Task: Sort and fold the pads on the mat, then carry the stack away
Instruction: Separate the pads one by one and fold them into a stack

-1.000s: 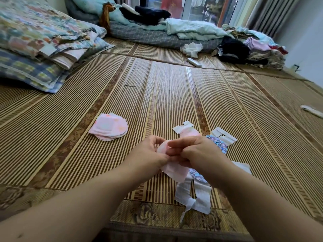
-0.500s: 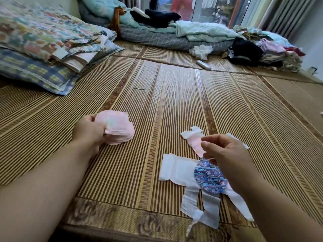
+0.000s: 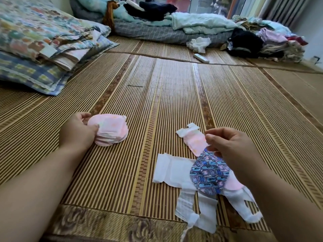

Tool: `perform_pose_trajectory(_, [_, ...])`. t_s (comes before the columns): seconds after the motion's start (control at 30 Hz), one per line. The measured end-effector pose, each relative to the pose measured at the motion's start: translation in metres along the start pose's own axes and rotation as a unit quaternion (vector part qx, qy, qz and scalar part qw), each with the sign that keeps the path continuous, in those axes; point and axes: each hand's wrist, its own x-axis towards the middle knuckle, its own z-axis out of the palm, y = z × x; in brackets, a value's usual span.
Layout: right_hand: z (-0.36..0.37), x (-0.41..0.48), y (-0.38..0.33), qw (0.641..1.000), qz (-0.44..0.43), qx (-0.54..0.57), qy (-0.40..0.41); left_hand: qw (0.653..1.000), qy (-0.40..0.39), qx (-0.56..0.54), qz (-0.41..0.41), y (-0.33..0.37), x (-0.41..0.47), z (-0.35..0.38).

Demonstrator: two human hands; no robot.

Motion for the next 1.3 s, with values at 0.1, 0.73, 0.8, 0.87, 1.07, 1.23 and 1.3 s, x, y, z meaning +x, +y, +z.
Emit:
perform_pose_trajectory(0.1, [-0.011, 0.000, -0.001, 1.000, -0.016, -0.008, 0.022, 1.000, 0.022, 0.016, -0.001, 0.007, -0.005, -0.002])
perform_pose_trajectory(0.73, [-0.019, -0.048, 0.036, 0.849, -0.149, -0.459, -0.213, 0.706, -0.416, 0.148, 0.554, 0.072, -0.185, 0.032])
perform_pose_trajectory(0.8, [-0.018, -0.049, 0.036, 0.854, -0.150, -0.452, -0.210, 0.706, -0.385, 0.130, 0.580, 0.070, -0.190, 0.032])
perform_pose_trajectory(0.87, [-0.020, -0.049, 0.035, 0.861, -0.148, -0.438, -0.213, 0.701, -0.345, 0.128, 0.611, 0.068, -0.194, 0.034])
perform_pose_trajectory(1.07, [-0.031, -0.046, 0.033, 0.892, -0.092, -0.373, -0.238, 0.830, -0.358, -0.013, 0.428, 0.086, -0.187, 0.022])
perform_pose_trajectory(1.23, [-0.024, -0.034, 0.034, 0.909, -0.154, -0.373, -0.106, 0.870, -0.325, -0.174, 0.327, 0.119, -0.168, -0.005])
perform_pose_trajectory(1.3, [-0.026, -0.030, 0.034, 0.937, -0.122, -0.322, -0.060, 0.856, -0.345, -0.307, 0.233, 0.129, -0.160, -0.015])
